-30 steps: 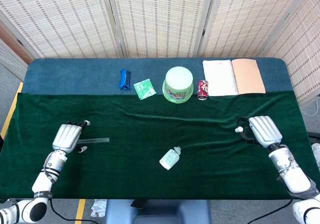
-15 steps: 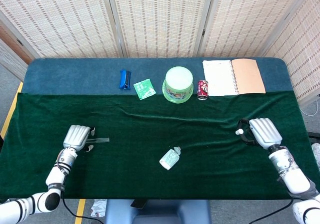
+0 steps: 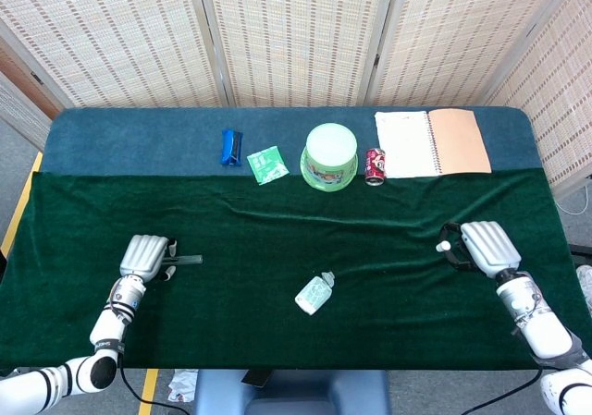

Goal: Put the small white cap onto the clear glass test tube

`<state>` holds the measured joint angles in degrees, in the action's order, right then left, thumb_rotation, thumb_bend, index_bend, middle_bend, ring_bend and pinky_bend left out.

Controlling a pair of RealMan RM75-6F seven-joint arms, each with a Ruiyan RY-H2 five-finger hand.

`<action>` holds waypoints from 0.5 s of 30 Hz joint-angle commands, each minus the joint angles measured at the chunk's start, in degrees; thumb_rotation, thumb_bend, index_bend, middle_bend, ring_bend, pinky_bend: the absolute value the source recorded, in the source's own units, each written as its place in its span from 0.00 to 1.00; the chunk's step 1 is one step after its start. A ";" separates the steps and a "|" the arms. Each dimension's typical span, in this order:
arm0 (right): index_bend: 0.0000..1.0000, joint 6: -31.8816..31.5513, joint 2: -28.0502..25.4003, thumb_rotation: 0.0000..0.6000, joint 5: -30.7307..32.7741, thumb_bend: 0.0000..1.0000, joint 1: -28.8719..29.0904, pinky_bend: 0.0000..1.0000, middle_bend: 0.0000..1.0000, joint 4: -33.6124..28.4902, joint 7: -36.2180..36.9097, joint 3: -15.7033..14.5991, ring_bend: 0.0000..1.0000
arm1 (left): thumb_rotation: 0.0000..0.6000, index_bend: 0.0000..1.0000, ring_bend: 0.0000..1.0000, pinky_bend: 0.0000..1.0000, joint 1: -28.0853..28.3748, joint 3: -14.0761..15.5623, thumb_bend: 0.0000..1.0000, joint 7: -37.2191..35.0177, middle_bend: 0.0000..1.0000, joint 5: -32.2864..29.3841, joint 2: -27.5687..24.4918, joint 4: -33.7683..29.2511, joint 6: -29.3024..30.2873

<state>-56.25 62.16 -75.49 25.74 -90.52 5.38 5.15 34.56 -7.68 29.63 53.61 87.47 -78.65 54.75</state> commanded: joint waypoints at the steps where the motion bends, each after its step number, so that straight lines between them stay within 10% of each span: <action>1: 0.68 0.08 0.06 1.00 0.07 0.64 -0.03 1.00 0.95 0.12 0.11 -0.02 1.00 | 1.00 0.52 0.84 0.86 0.10 0.06 0.35 -0.24 0.87 0.09 0.51 0.52 0.38; 15: 0.68 0.59 0.57 1.00 0.10 0.64 0.04 1.00 0.95 0.98 1.05 -0.01 1.00 | 1.00 0.55 0.84 0.86 0.25 0.77 0.37 0.10 0.88 0.21 1.50 2.20 1.51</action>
<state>-55.68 62.72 -75.38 25.77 -89.55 6.42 5.13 34.82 -6.94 29.70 53.80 88.94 -76.48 56.22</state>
